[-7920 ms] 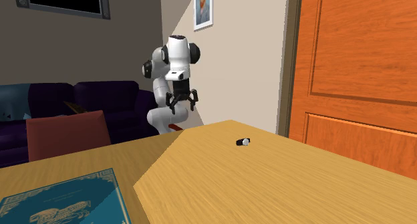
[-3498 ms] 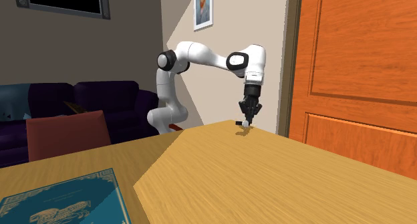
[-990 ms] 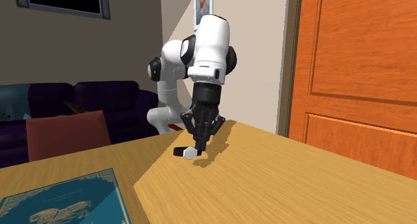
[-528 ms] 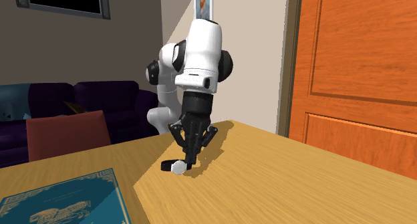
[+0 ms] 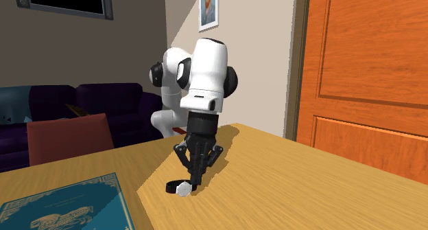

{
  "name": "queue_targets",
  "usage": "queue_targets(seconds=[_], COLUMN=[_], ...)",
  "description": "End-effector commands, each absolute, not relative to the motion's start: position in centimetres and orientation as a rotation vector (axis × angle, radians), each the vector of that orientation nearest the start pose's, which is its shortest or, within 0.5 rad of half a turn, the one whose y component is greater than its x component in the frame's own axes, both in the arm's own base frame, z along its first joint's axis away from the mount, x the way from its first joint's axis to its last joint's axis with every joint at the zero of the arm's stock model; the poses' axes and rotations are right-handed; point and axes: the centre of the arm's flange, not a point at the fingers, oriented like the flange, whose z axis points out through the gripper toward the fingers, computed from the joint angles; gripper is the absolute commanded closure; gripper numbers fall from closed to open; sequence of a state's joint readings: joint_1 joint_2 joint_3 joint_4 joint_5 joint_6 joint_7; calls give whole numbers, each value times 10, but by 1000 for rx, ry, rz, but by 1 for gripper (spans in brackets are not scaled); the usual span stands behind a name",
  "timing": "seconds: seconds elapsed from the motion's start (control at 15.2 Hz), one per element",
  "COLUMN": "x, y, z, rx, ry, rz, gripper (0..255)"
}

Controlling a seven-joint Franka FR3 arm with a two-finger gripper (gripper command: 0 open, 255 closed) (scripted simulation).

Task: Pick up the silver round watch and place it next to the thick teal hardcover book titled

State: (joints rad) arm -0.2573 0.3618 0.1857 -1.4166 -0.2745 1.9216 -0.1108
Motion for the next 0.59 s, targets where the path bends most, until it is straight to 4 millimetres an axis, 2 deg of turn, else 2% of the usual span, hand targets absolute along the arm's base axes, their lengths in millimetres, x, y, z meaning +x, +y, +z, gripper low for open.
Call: queue_targets(seconds=[0.0,0.33,0.53], x=[679,679,679], y=[-87,-87,-87], z=[501,476,476], rx=[-3343,-3343,-3343], ry=[-164,-164,-164], rz=[-220,-220,-220], gripper=[255,255,255])
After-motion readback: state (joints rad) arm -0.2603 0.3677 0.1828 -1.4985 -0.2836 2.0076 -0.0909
